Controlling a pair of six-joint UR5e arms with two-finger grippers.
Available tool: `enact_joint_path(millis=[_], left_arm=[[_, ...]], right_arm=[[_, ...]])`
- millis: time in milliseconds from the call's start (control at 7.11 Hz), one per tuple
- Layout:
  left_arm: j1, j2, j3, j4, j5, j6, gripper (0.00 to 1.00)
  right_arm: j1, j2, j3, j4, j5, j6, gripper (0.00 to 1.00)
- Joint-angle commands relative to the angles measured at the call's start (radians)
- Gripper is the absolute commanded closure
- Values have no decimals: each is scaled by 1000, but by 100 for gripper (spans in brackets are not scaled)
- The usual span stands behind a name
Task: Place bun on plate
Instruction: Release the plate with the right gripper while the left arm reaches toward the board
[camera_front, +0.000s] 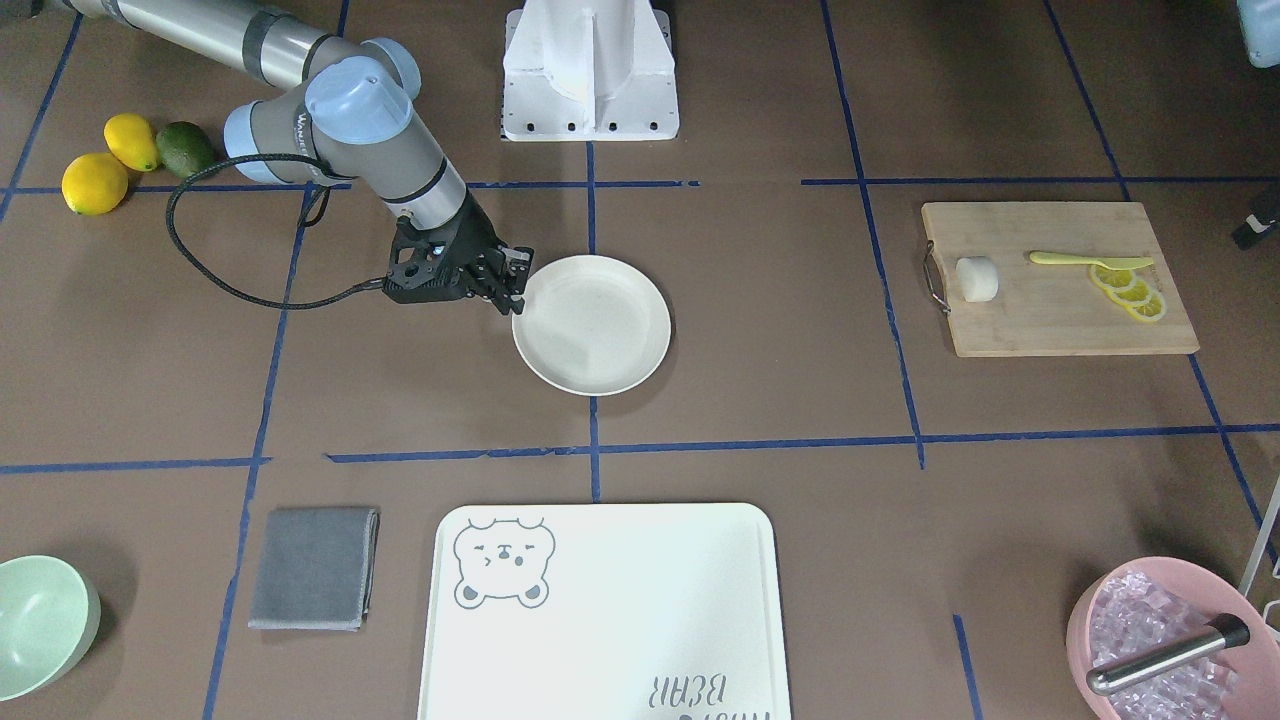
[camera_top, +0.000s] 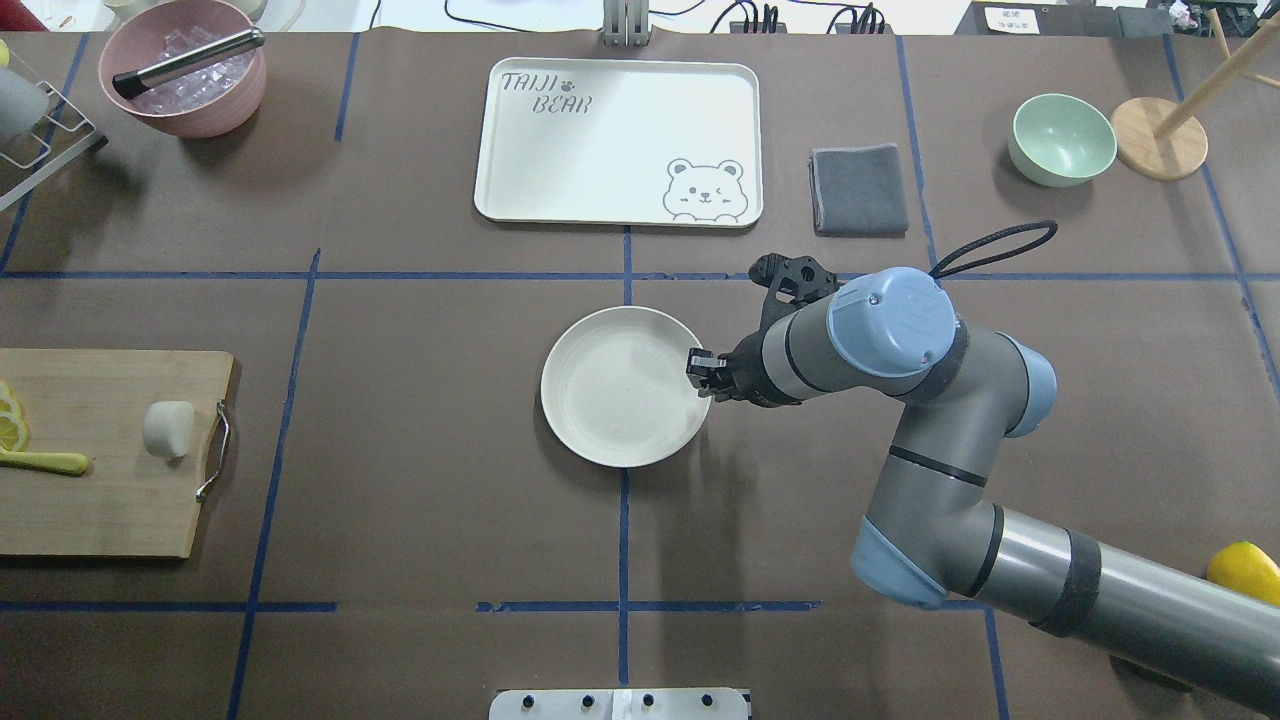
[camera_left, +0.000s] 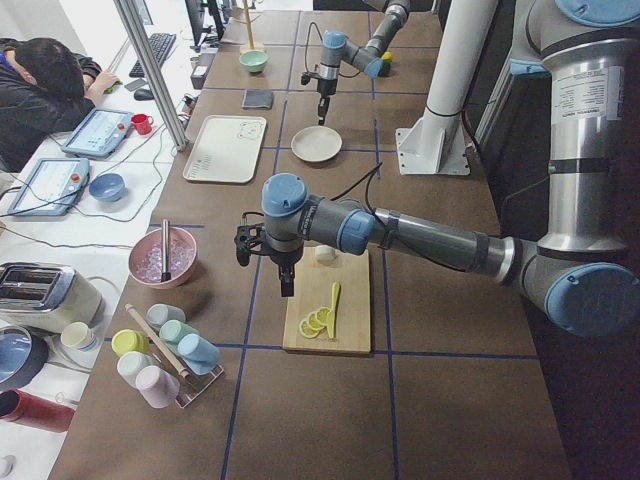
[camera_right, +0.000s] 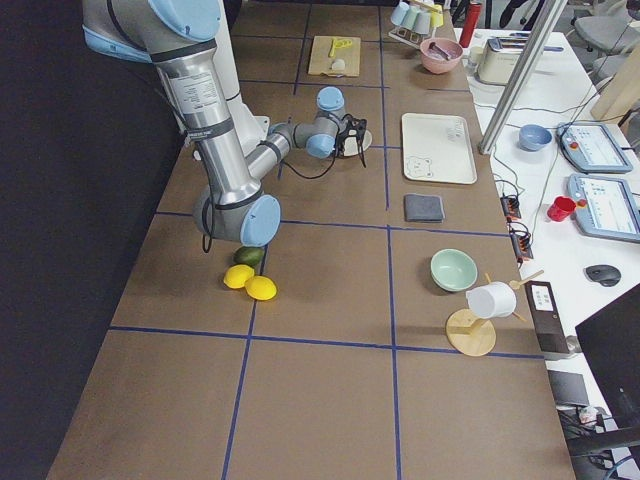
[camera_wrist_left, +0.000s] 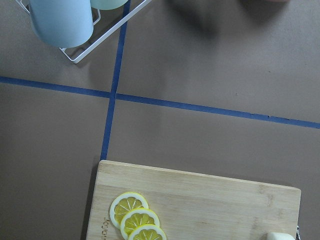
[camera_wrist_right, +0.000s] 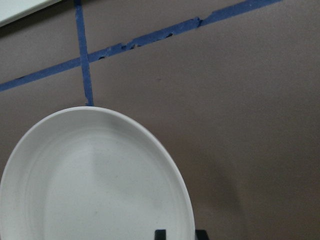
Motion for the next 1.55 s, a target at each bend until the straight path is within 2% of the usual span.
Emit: enact_joint_path(millis=[0, 141, 281, 422, 562, 844, 984, 1125, 1266, 1406], left_arm=[[38, -5, 0, -6, 0, -12, 0], [106, -37, -2, -68, 5, -108, 0], [175, -41, -27, -168, 62, -277, 0], [285, -40, -93, -188, 159, -405, 0], [383, -38, -151, -189, 251, -496, 0], [562, -40, -164, -211, 407, -643, 0], [592, -32, -147, -253, 431, -662, 0], [605, -29, -117, -290, 442, -665, 0], [640, -11, -82, -348, 492, -687, 0], [654, 29, -51, -429, 508, -692, 0]], right_arm=[[39, 1, 23, -3, 17, 17, 1], [93, -1, 50, -34, 80, 17, 1], [150, -2, 107, -127, 128, 6, 1], [182, -5, 168, -243, 139, -23, 0], [207, -6, 205, -355, 139, -123, 1], [280, -16, 266, -521, 147, -358, 0], [322, -48, 294, -554, 165, -444, 0], [378, -88, 308, -556, 228, -512, 0], [435, -123, 317, -556, 288, -570, 0], [463, -156, 326, -554, 296, -616, 0]])
